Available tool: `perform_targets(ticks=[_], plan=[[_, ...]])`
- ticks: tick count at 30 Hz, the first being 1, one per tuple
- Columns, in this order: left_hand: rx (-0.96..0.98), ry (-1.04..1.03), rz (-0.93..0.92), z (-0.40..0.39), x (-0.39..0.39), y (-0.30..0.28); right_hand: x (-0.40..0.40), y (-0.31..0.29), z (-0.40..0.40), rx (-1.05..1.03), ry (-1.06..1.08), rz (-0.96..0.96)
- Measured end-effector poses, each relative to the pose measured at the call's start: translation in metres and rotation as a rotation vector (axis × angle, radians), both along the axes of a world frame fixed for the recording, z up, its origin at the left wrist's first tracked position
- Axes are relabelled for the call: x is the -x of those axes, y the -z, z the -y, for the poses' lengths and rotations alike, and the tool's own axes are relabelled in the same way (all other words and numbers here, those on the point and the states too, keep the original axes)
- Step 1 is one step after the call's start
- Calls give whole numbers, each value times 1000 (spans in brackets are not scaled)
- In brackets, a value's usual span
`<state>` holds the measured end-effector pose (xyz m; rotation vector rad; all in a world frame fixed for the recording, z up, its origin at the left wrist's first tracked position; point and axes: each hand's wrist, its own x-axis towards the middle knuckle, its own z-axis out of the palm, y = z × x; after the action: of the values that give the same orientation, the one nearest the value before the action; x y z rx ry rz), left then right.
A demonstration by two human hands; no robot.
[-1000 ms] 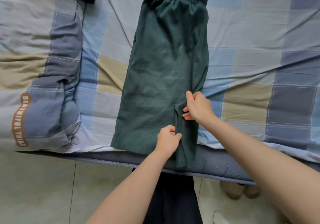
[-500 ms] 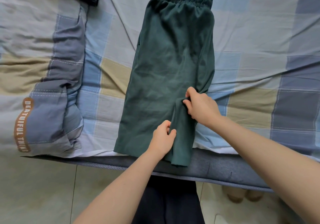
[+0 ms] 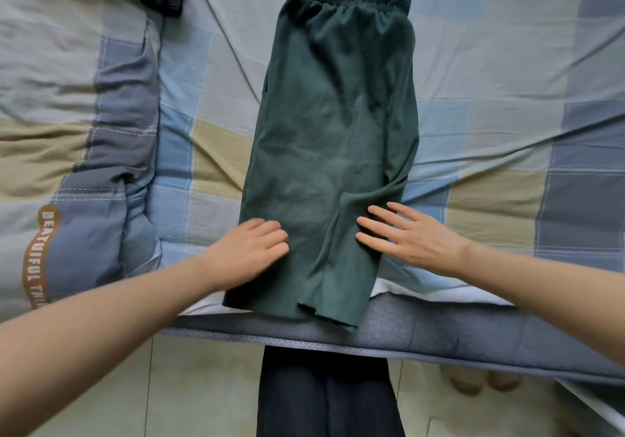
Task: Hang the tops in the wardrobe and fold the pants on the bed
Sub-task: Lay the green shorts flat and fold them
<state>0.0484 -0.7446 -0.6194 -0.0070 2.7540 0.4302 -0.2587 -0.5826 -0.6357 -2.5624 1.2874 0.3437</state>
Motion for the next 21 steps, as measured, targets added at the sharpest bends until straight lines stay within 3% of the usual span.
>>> perform_targets(ticks=[3, 9, 13, 16, 19, 21], plan=[[259, 164, -26, 35, -18, 13, -5, 9, 5, 65, 5, 7], [353, 225, 76, 51, -13, 29, -9, 14, 25, 143, 67, 195], [281, 171, 49, 44, -13, 31, 8, 13, 15, 135, 23, 254], [227, 125, 128, 42, -8, 22, 11, 6, 12, 71, 78, 279], [103, 93, 233, 40, -10, 18, 7, -1, 11, -124, 292, 406], [-76, 31, 333, 31, -12, 12, 7, -6, 4, -385, 553, 522]])
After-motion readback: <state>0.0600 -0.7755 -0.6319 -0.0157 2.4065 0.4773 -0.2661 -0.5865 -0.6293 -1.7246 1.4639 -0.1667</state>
